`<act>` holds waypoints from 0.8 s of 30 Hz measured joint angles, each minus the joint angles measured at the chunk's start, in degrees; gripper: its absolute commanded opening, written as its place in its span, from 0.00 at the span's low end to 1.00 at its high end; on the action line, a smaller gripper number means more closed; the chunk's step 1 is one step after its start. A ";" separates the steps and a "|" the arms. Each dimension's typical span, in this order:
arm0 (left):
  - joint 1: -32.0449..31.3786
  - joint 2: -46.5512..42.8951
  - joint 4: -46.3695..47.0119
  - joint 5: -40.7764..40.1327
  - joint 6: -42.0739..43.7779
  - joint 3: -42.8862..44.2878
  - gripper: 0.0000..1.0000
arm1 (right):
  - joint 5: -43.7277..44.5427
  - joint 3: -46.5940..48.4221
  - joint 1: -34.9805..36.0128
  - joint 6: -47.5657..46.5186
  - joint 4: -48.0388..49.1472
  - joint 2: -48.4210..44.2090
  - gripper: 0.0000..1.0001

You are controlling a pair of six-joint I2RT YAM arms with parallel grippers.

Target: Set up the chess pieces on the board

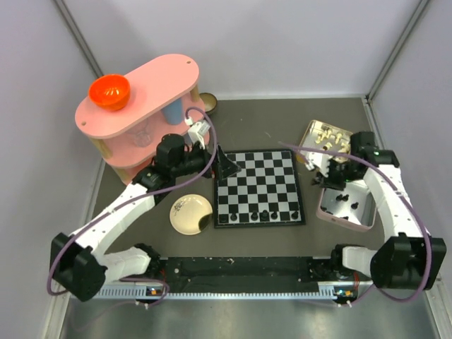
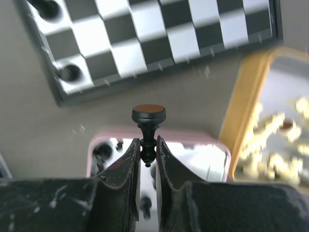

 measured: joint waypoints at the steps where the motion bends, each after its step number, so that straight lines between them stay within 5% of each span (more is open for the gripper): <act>1: 0.35 1.73 0.79 1.68 -1.79 0.70 0.98 | -0.98 0.57 2.73 1.62 -0.11 -0.33 0.00; 9: 1.29 12.44 8.57 16.13 -15.82 1.84 0.84 | -8.70 5.75 28.00 24.13 3.61 2.03 0.00; 24: -0.55 19.47 10.21 25.55 -23.15 4.87 0.57 | -12.63 11.37 35.26 41.48 11.30 8.17 0.00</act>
